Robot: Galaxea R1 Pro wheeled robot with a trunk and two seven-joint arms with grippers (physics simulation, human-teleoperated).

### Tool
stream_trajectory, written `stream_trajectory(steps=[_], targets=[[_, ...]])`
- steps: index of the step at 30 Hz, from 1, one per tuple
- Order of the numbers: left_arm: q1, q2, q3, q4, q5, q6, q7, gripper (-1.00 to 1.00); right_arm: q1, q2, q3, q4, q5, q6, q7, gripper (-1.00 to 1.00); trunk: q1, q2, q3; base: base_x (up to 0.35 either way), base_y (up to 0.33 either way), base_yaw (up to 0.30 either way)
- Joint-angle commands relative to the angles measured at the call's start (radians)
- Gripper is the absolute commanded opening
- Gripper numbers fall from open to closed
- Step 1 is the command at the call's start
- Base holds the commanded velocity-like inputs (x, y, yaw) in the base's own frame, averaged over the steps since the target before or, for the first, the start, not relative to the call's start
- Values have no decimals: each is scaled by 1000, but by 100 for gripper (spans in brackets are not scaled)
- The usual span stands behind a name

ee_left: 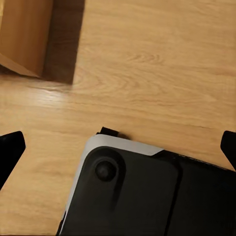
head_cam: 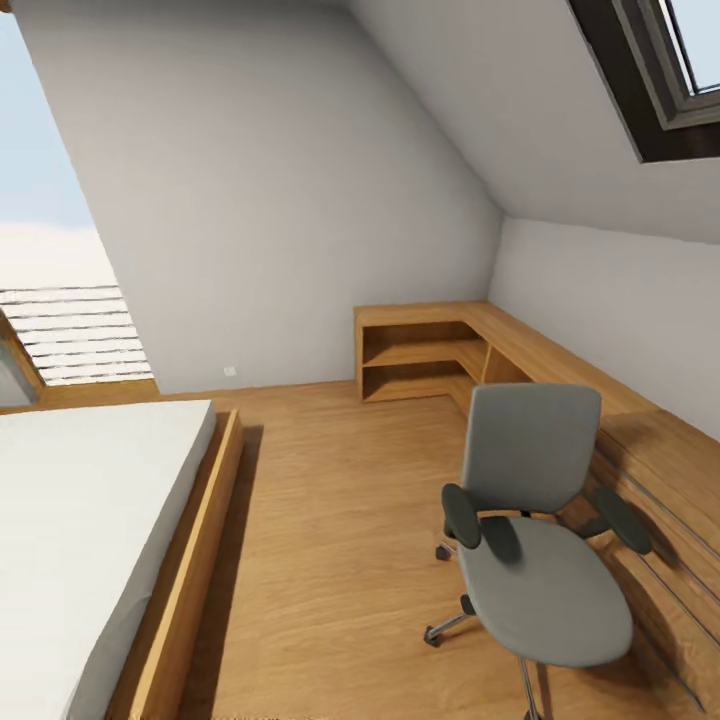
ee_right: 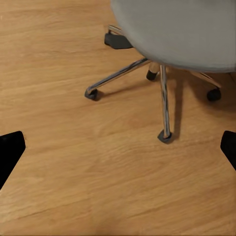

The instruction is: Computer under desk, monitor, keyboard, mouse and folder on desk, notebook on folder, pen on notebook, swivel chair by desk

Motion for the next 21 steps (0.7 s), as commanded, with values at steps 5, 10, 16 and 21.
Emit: stream_trajectory(steps=[5,10,16,21], targets=[[-1,2,-8,10,1,-5,8,100,0,0,9,0,1,-1,-9,100,1,-2,-4,0,0,246],[-1,4,-6,14,1,-6,8,100,0,0,10,0,2,-1,-8,100,1,-2,-4,0,0,110],[-1,4,-5,16,1,-7,8,100,0,0,10,1,3,1,-8,100,1,-2,-5,15,23,33],[-1,4,-7,16,1,-8,8,100,0,-1,10,1,3,1,-8,100,1,-2,-5,162,143,8]])
